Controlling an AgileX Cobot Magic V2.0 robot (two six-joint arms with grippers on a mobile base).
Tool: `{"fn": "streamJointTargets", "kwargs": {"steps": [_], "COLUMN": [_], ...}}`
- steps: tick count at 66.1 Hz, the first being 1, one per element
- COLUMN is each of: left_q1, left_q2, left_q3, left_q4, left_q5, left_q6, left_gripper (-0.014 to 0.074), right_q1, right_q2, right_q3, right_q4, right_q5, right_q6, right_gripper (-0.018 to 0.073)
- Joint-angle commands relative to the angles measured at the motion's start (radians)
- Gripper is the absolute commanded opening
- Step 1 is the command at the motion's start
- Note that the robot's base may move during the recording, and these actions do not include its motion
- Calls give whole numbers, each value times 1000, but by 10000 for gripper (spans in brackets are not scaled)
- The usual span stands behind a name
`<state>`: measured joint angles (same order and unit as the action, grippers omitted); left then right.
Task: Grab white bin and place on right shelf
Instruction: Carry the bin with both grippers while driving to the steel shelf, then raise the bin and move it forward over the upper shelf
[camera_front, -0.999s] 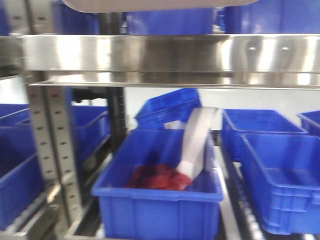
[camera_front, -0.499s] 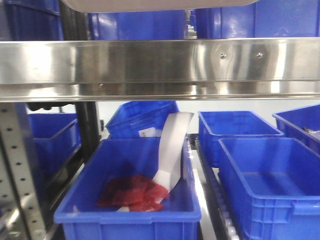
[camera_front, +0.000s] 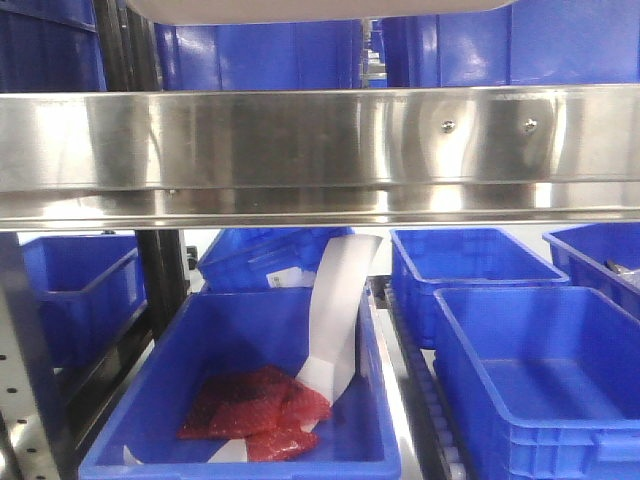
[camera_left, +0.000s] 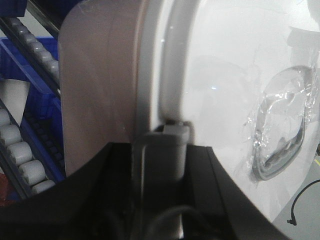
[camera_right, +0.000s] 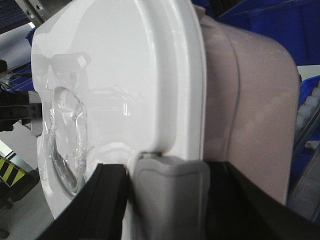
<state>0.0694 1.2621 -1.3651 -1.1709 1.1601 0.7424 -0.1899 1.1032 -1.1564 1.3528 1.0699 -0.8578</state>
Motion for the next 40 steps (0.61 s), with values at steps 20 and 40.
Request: {"fn": "streamJointTargets", "kwargs": {"steps": [20, 40], "left_q1": [-30, -30], "left_q2": [-31, -31], "left_q3": [-32, -32], "left_q4": [-110, -110], "left_q5": [147, 147], "left_q6": [20, 20], "left_gripper": [-118, -118], "right_q1": [26, 26], "right_q2": [-37, -37], "right_q3": [-38, -38], "right_q4": [213, 213], "right_q5": [200, 200], "right_q6": [-14, -14], "right_gripper": [69, 69]}}
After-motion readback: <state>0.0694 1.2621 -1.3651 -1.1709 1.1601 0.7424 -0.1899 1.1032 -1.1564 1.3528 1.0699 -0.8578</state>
